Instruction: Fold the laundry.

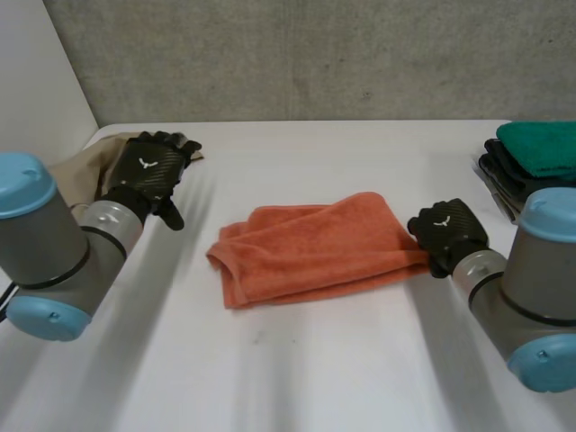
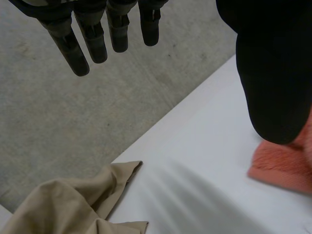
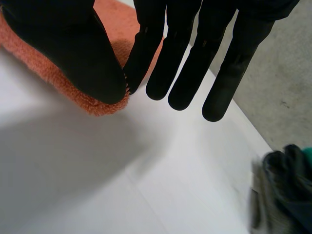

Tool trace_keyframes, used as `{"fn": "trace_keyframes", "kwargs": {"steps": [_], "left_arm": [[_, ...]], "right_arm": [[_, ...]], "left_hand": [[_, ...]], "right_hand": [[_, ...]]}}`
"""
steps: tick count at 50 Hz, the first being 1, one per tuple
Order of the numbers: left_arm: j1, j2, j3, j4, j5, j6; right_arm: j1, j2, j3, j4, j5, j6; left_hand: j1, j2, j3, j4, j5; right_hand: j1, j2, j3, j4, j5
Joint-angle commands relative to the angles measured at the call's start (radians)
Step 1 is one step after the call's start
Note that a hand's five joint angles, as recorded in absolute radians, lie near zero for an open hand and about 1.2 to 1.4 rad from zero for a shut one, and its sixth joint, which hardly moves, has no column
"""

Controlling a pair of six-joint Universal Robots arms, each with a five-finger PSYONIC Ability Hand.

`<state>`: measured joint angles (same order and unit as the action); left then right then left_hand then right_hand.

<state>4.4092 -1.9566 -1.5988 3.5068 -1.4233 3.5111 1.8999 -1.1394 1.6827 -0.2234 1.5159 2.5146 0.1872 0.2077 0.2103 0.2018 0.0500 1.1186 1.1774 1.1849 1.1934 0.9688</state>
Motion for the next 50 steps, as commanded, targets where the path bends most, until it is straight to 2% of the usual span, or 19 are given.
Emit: {"fn": "trace_keyframes", "kwargs": {"steps": [1,5,9,10,14,17,22,23,25,26,27,29,31,32,36,39,43,46,50], "left_arm": [[0.044,0.085,-0.069,0.009,0.040,-0.052],[0.052,0.108,-0.087,0.015,0.046,-0.078],[0.064,0.128,-0.098,0.018,0.049,-0.093],[0.065,0.131,-0.099,0.017,0.049,-0.095],[0.073,0.151,-0.110,0.018,0.049,-0.103],[0.081,0.160,-0.124,0.018,0.050,-0.112],[0.076,0.162,-0.138,0.018,0.050,-0.129],[0.075,0.160,-0.138,0.018,0.050,-0.132],[0.065,0.157,-0.132,0.017,0.052,-0.139],[0.062,0.154,-0.130,0.017,0.052,-0.139],[0.056,0.154,-0.127,0.017,0.052,-0.142],[0.033,0.151,-0.113,0.015,0.047,-0.150],[0.013,0.150,-0.099,0.009,0.046,-0.159],[-0.011,0.146,-0.086,0.000,0.043,-0.168],[-0.097,0.128,-0.044,-0.057,0.029,-0.216],[-0.183,0.090,0.002,-0.104,0.024,-0.256],[-0.275,0.010,0.078,-0.135,0.024,-0.290],[-0.309,-0.054,0.138,-0.143,0.024,-0.290],[-0.333,-0.178,0.255,-0.187,0.012,-0.258]], "right_arm": [[0.053,-0.026,-0.081,0.072,0.047,-0.178],[0.119,-0.016,-0.130,-0.002,0.011,-0.122],[0.214,-0.005,-0.135,-0.131,-0.120,-0.079],[0.253,0.007,-0.123,-0.196,-0.202,-0.080],[0.355,0.071,-0.094,-0.335,-0.383,-0.094],[0.407,0.127,-0.093,-0.353,-0.439,-0.096],[0.452,0.220,-0.173,-0.266,-0.413,-0.091],[0.450,0.221,-0.193,-0.249,-0.398,-0.085],[0.441,0.216,-0.224,-0.214,-0.353,-0.056],[0.432,0.199,-0.254,-0.185,-0.273,0.028],[0.429,0.195,-0.262,-0.183,-0.260,0.050],[0.407,0.166,-0.279,-0.182,-0.185,0.190],[0.384,0.138,-0.290,-0.179,-0.151,0.300],[0.354,0.113,-0.302,-0.171,-0.131,0.403],[0.280,0.127,-0.351,-0.082,-0.138,0.625],[0.246,0.164,-0.400,0.019,-0.134,0.677],[0.190,0.236,-0.491,0.198,-0.123,0.675],[0.160,0.276,-0.538,0.295,-0.121,0.684],[0.153,0.297,-0.561,0.308,-0.140,0.708]], "left_hand": [[-0.013,-0.033,-0.036,-0.027,-0.050],[-0.013,-0.033,-0.036,-0.027,-0.050],[-0.013,-0.033,-0.036,-0.027,-0.050],[-0.013,-0.033,-0.036,-0.027,-0.050],[-0.013,-0.033,-0.036,-0.027,-0.050],[-0.013,-0.033,-0.036,-0.027,-0.050],[-0.013,-0.033,-0.036,-0.027,-0.050],[-0.013,-0.033,-0.036,-0.027,-0.050],[-0.013,-0.033,-0.036,-0.027,-0.050],[-0.013,-0.033,-0.036,-0.027,-0.050],[-0.013,-0.033,-0.036,-0.027,-0.050],[-0.013,-0.033,-0.036,-0.027,-0.050],[-0.013,-0.033,-0.036,-0.027,-0.050],[-0.013,-0.033,-0.036,-0.027,-0.050],[-0.013,-0.033,-0.036,-0.027,-0.050],[-0.013,-0.033,-0.036,-0.027,-0.050],[-0.013,-0.033,-0.036,-0.027,-0.050],[-0.013,-0.033,-0.036,-0.027,-0.050],[-0.013,-0.033,-0.036,-0.027,-0.050]], "right_hand": [[0.278,0.219,0.211,0.203,0.253],[0.278,0.219,0.211,0.203,0.253],[0.278,0.219,0.211,0.203,0.253],[0.278,0.219,0.211,0.203,0.253],[0.278,0.219,0.211,0.203,0.253],[0.278,0.219,0.211,0.203,0.253],[0.278,0.219,0.211,0.203,0.253],[0.161,0.102,0.095,0.086,0.136],[-0.509,-0.568,-0.576,-0.584,-0.534],[-0.899,-0.958,-0.965,-0.974,-0.924],[-0.944,-1.003,-1.010,-1.019,-0.969],[-0.944,-1.003,-1.010,-1.019,-0.969],[-0.944,-1.003,-1.010,-1.019,-0.969],[-0.944,-1.003,-1.010,-1.019,-0.969],[-0.944,-1.003,-1.010,-1.019,-0.969],[-0.944,-1.003,-1.010,-1.019,-0.969],[-0.944,-1.003,-1.010,-1.019,-0.969],[-0.944,-1.003,-1.010,-1.019,-0.969],[-0.944,-1.003,-1.010,-1.019,-0.969]]}}
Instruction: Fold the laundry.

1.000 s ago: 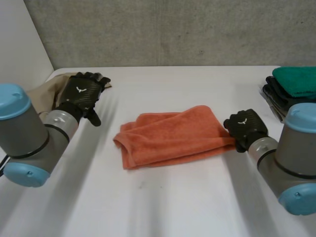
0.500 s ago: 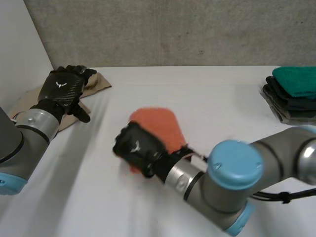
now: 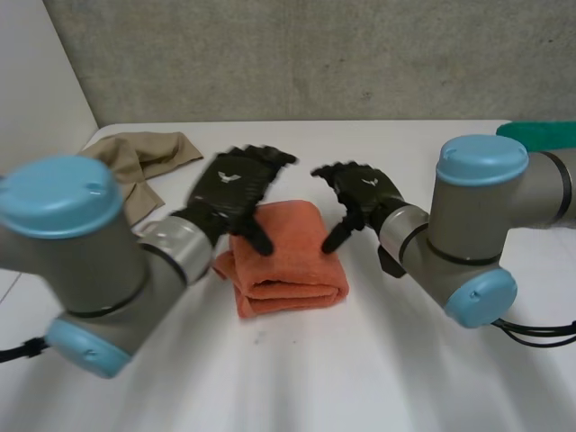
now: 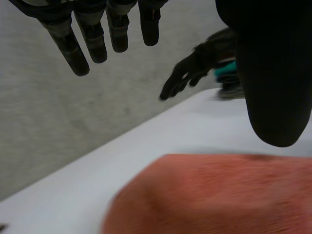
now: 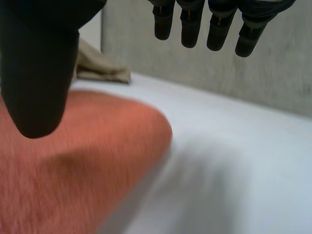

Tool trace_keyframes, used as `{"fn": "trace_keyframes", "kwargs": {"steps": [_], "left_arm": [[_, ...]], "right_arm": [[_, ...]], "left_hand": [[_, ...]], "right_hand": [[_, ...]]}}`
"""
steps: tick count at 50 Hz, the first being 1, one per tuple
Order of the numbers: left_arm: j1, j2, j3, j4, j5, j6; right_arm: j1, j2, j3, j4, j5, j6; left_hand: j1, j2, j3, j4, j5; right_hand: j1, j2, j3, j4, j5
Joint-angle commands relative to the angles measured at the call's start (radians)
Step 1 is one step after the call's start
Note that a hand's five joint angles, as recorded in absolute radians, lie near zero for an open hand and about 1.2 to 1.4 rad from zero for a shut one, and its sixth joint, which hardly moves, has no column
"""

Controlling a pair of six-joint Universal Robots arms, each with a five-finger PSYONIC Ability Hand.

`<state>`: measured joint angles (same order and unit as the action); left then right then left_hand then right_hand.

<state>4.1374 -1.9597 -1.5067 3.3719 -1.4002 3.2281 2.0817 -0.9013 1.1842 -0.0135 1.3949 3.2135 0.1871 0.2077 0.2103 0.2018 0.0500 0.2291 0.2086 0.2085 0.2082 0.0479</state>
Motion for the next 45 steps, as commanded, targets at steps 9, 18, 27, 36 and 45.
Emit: {"fn": "trace_keyframes", "kwargs": {"steps": [9,18,27,36,45], "left_arm": [[-0.014,-0.317,0.258,-0.270,-0.223,0.130],[0.004,-0.277,0.171,-0.276,-0.244,0.216],[0.033,-0.211,0.128,-0.276,-0.218,0.246],[0.095,0.031,0.117,-0.258,-0.036,0.133],[0.170,0.176,0.177,-0.351,0.364,-0.043]], "right_arm": [[0.029,0.119,-0.123,0.105,-0.088,-0.003],[0.069,0.234,-0.213,0.224,-0.019,-0.159],[0.100,0.153,-0.192,0.182,0.081,-0.264],[0.185,-0.106,0.112,-0.092,0.203,-0.527],[0.291,-0.205,0.423,-0.344,0.193,-0.541]], "left_hand": [[-0.013,-0.033,-0.036,-0.027,-0.050],[-0.013,-0.033,-0.036,-0.027,-0.050],[-0.013,-0.033,-0.036,-0.027,-0.050],[-0.013,-0.033,-0.036,-0.027,-0.050],[-0.013,-0.033,-0.036,-0.027,-0.050]], "right_hand": [[-0.055,-0.034,-0.034,-0.034,-0.048],[-0.055,-0.034,-0.034,-0.034,-0.048],[-0.055,-0.034,-0.034,-0.034,-0.048],[-0.055,-0.034,-0.034,-0.034,-0.048],[-0.019,0.001,0.001,0.002,-0.013]]}}
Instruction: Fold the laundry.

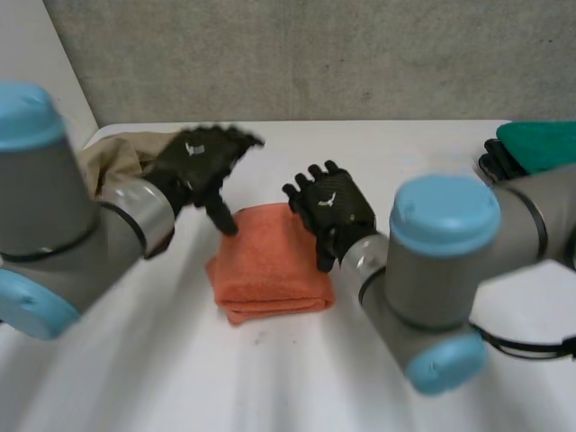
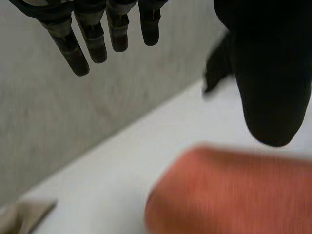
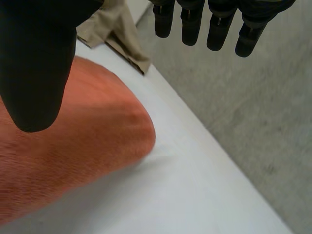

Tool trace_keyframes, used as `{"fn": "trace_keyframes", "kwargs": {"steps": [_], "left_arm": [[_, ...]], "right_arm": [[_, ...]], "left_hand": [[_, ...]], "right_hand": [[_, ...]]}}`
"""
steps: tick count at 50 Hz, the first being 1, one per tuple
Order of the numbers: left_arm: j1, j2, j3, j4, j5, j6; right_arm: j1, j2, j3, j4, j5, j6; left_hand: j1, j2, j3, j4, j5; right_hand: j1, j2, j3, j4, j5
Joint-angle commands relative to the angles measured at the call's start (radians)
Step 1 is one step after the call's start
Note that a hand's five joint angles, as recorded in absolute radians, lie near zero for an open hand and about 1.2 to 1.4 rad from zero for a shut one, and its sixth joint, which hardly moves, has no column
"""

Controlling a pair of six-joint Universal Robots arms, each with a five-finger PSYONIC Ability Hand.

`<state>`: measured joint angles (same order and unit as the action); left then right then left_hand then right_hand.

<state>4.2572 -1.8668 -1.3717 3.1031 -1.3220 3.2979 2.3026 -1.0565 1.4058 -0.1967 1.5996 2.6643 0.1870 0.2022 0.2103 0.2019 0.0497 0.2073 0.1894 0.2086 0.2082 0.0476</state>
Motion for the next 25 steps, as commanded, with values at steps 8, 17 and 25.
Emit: {"fn": "trace_keyframes", "kwargs": {"steps": [8,17,25], "left_arm": [[0.050,0.095,0.034,-0.218,0.576,-0.112],[0.009,0.106,-0.027,-0.199,0.535,-0.037],[-0.005,0.115,-0.047,-0.158,0.512,-0.040]], "right_arm": [[0.100,0.047,0.248,-0.271,0.006,0.052],[0.094,0.173,0.200,-0.420,0.010,0.037],[0.084,0.239,0.144,-0.474,0.005,0.009]], "left_hand": [[-0.013,-0.028,-0.036,-0.027,-0.050],[-0.013,-0.028,-0.036,-0.027,-0.050],[-0.013,-0.028,-0.036,-0.027,-0.050]], "right_hand": [[0.017,0.035,0.016,0.016,0.002],[0.090,0.108,0.089,0.090,0.076],[0.252,0.270,0.251,0.251,0.237]]}}
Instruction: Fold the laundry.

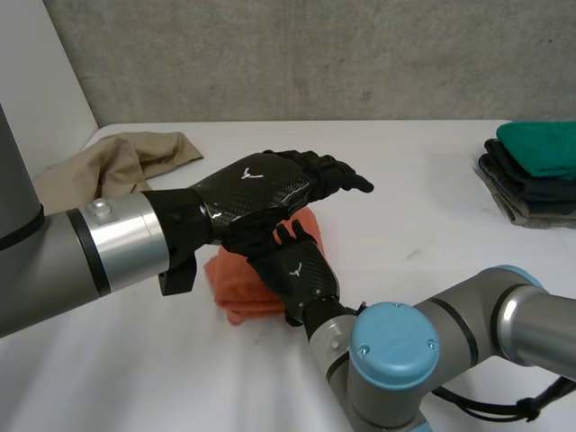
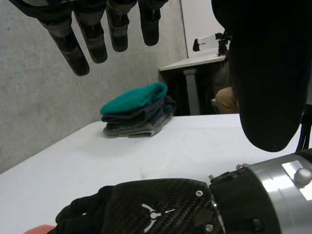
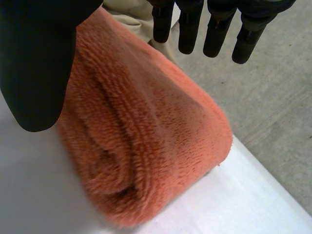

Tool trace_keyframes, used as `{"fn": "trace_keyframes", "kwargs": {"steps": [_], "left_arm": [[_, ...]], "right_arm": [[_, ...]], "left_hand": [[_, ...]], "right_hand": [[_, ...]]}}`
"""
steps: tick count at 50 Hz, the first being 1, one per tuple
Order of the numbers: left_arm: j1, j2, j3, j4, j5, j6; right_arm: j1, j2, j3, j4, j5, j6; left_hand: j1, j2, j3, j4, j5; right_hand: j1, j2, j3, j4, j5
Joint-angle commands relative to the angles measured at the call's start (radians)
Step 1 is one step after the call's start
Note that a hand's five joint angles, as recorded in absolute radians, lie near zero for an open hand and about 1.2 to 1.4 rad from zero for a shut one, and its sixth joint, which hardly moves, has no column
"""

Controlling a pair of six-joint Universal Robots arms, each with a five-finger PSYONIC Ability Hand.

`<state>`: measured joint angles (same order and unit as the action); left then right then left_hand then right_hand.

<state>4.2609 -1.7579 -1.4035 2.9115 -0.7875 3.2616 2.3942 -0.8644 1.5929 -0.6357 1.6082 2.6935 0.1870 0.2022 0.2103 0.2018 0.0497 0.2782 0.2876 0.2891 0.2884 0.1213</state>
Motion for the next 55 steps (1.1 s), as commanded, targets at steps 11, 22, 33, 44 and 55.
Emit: {"fn": "trace_keyframes", "kwargs": {"steps": [11,22,33,44,55], "left_arm": [[0.005,0.012,-0.034,0.066,-0.029,-0.023],[0.020,0.015,-0.043,0.098,-0.030,-0.056],[0.037,0.058,0.014,0.158,-0.048,-0.132],[0.065,0.083,-0.002,0.201,-0.062,-0.204],[0.050,0.067,-0.095,0.268,-0.058,-0.201]], "right_arm": [[-0.018,0.085,-0.099,-0.030,-0.008,-0.032],[-0.036,0.099,-0.185,0.043,-0.045,-0.034],[-0.138,0.012,-0.318,0.050,-0.050,-0.009],[-0.236,0.008,-0.350,0.203,-0.080,0.028],[-0.357,0.005,-0.205,0.148,-0.131,0.014]], "left_hand": [[-0.013,-0.028,-0.036,-0.027,-0.050],[-0.013,-0.028,-0.036,-0.027,-0.050],[-0.013,-0.028,-0.036,-0.027,-0.050],[-0.013,-0.028,-0.036,-0.027,-0.050],[-0.013,-0.028,-0.036,-0.027,-0.050]], "right_hand": [[0.234,0.224,0.223,0.224,0.216],[1.118,1.109,1.107,1.108,1.100],[1.118,1.109,1.107,1.108,1.100],[1.118,1.109,1.107,1.108,1.100],[1.118,1.109,1.107,1.108,1.100]]}}
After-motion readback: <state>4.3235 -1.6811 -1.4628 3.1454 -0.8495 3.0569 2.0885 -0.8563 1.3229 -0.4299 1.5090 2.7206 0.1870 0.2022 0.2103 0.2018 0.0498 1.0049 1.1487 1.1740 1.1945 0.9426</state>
